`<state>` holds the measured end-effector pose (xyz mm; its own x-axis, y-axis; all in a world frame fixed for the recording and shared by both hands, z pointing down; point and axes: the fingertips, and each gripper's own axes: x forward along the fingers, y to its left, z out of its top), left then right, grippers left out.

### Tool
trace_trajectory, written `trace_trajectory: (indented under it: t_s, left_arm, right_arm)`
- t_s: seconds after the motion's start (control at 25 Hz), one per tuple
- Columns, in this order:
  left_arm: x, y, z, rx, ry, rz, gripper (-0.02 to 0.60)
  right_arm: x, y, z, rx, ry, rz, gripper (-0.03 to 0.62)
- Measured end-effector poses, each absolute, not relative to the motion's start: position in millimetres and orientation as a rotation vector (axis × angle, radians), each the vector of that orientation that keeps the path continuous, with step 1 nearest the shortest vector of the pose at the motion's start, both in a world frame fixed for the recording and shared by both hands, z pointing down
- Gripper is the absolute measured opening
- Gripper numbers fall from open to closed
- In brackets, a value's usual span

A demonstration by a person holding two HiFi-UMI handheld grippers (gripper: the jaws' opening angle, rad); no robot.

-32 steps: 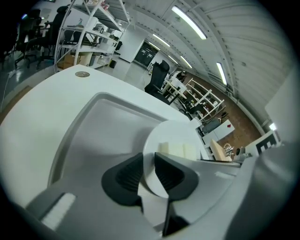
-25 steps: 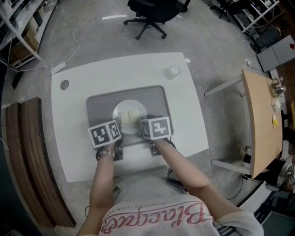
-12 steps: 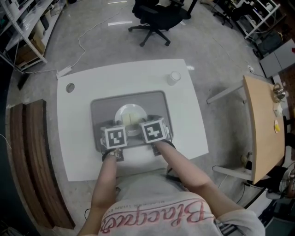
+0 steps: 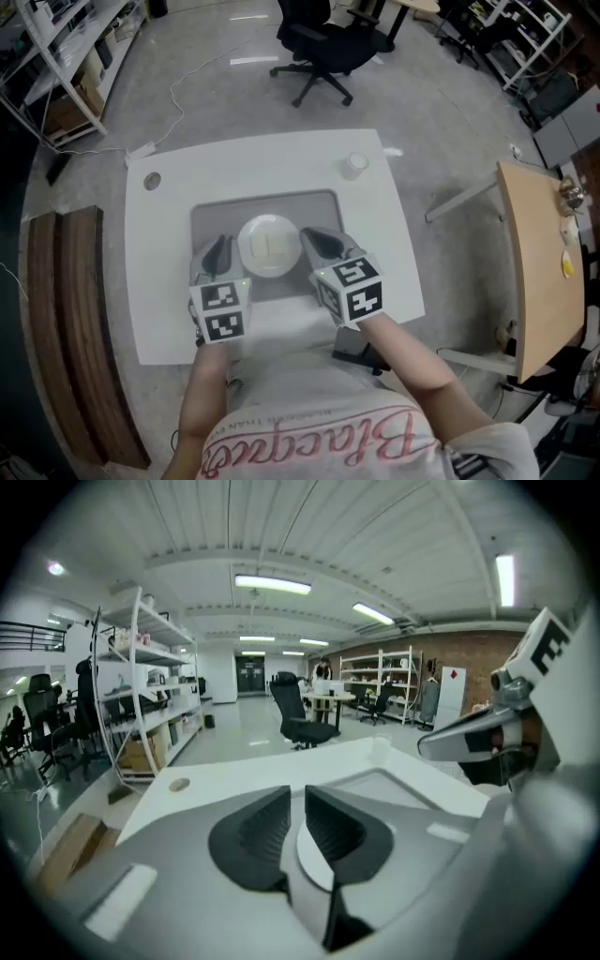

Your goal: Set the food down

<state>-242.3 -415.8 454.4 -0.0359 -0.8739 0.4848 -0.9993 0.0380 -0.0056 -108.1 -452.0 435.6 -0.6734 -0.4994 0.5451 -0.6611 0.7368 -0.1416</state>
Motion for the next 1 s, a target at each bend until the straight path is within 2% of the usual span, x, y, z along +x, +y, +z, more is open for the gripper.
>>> trace_trajectory:
  t_s: [0.2, 0.52, 0.72, 1.0]
  left_arm:
    - [-241.0, -399.0, 392.6, 2.017, -2.112, 0.314, 0.0]
    - [-230.3, -375.6, 333.1, 2.15, -2.176, 0.116, 0.0]
    - [-225.6, -366.7, 321.1, 2.154, -2.21, -0.006, 0.0]
    - [-215.4, -364.0, 317.3, 2.207, -2.211, 0.027, 0.0]
  right_arm:
    - [-104.2, -420.7, 379.6, 0.849, -2.634, 0.415, 0.002]
    - [-96.8, -396.7, 330.5, 0.874, -2.814, 0.067, 0.002]
    - [-91.2, -400.3, 321.9, 0.925, -2.864, 0.039, 0.002]
    - [-86.7, -398.7, 319.0, 0.96, -2.867, 0.033, 0.002]
